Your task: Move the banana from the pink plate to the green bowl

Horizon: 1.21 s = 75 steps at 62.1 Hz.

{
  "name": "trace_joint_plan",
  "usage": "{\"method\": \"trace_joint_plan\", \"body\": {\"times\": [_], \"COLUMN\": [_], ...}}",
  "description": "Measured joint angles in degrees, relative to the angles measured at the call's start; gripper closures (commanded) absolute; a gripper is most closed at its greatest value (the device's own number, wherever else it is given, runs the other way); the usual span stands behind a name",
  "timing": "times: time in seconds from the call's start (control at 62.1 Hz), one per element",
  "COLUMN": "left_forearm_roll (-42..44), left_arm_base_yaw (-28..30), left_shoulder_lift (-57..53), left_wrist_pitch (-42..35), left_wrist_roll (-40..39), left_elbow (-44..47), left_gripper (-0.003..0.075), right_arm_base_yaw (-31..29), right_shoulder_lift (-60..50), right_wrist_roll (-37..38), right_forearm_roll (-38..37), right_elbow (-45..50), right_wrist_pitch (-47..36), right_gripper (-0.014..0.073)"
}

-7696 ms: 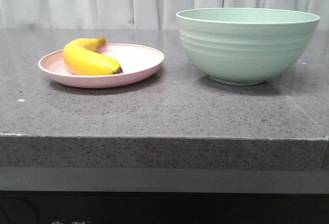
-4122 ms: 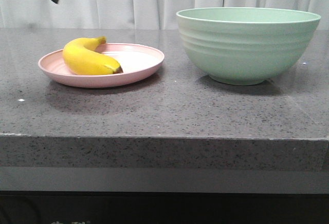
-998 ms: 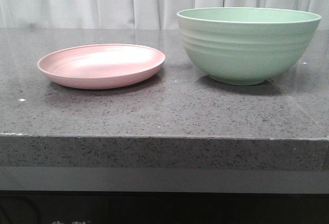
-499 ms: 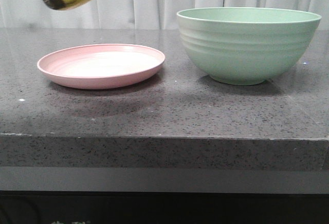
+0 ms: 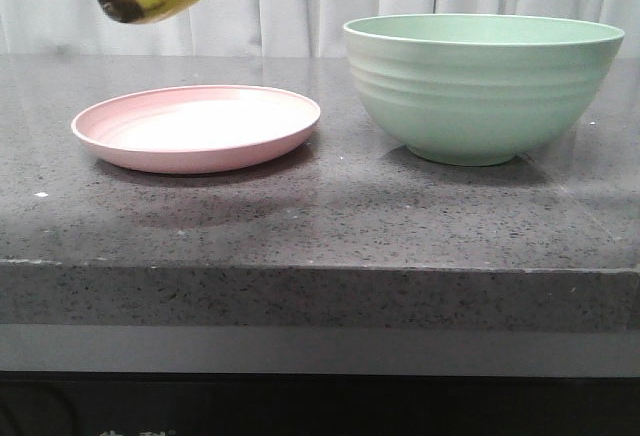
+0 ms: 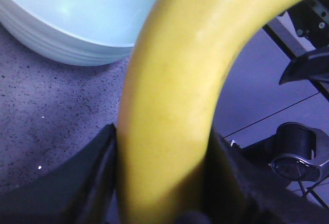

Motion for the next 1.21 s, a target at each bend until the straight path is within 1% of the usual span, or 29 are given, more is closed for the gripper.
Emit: {"method": "trace_joint_plan", "body": {"times": [0.064,0.177,0.258,0.451,0.66,0.725,0.869,0.934,1.014,1.208], "left_forearm_roll": [0.00,0.00,0.00,-0.02,-0.02,-0.02,-0.12,-0.24,-0.35,-0.48], "left_arm_base_yaw": [0.00,0.00,0.00,0.00,0.00,0.00,0.00,0.00,0.00,0.00], "left_shoulder_lift": [0.00,0.00,0.00,0.00,0.00,0.00,0.15,0.13,0.13,0.13], "left_wrist_pitch": [0.00,0.00,0.00,0.00,0.00,0.03,-0.19,-0.23,-0.23,-0.33], "left_wrist_roll": [0.00,0.00,0.10,0.10,0.12,0.12,0.12,0.12,-0.02,-0.02], "left_elbow": [0.00,0.00,0.00,0.13,0.13,0.13,0.13,0.13,0.13,0.13], "left_gripper": [0.0541,0.0541,0.0541,0.0541,0.0541,0.0541,0.0541,0.0541,0.0541,0.0540], "right_arm_base_yaw": [1.09,4.81,7.80,13.75,16.62,16.62,16.75,16.75,16.88,16.88], "right_shoulder_lift": [2.18,5.73,8.33,14.25,20.39,21.82,22.44,22.44,22.44,22.44], "right_wrist_roll": [-3.87,-10.60,-13.45,-15.71,-15.94,-15.94,-15.94,-16.04,-16.44,-16.47], "right_forearm_roll": [1.94,4.32,5.40,8.80,11.87,12.11,12.21,12.21,12.21,12.21], "right_elbow": [-1.18,-4.20,-6.21,-11.17,-15.63,-16.03,-16.27,-16.27,-16.27,-16.39], "right_wrist_pitch": [0.70,1.08,0.80,-2.33,-3.40,-3.40,-2.97,-1.97,-1.97,-1.97], "right_gripper": [-0.0007,-0.0007,-0.0007,-0.0007,0.0001,0.0039,0.0218,0.0282,0.0310,0.0311]}}
